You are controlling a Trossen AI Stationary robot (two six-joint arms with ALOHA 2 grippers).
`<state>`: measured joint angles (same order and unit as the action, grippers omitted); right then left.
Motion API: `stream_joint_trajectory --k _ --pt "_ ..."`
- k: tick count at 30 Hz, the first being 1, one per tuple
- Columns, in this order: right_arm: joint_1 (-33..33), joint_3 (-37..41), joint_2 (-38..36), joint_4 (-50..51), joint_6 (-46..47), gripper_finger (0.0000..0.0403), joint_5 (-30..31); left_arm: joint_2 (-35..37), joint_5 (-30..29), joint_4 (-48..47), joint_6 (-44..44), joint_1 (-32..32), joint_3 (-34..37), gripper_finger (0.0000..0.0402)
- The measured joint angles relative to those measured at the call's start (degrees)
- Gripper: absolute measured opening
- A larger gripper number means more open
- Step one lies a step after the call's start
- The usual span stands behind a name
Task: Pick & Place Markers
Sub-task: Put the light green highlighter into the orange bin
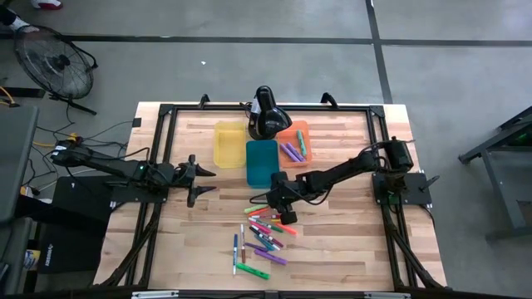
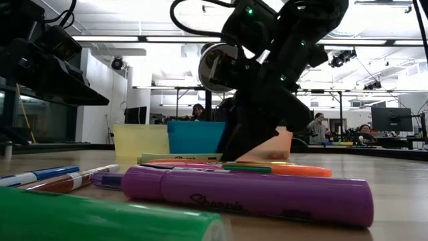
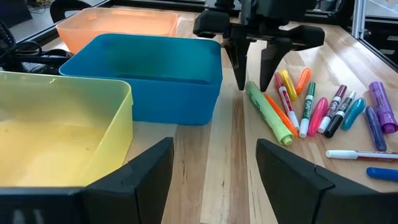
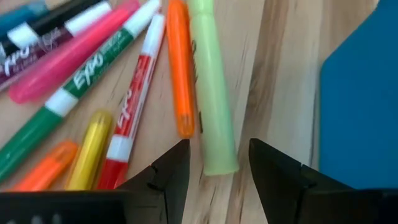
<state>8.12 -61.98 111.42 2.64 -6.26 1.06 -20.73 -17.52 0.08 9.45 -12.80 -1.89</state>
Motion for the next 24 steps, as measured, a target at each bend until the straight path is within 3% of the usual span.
stream_joint_trajectory --k 9,24 --pt "0.0 0.0 0.0 -0.3 0.0 0.0145 -0.6 0.0 0.0 0.0 0.0 0.0 0.0 0.0224" --pt "0.0 0.0 -0.1 -0.5 0.2 0.0047 -3.0 0.0 0.0 -0.1 0.0 0.0 0.1 0.0224"
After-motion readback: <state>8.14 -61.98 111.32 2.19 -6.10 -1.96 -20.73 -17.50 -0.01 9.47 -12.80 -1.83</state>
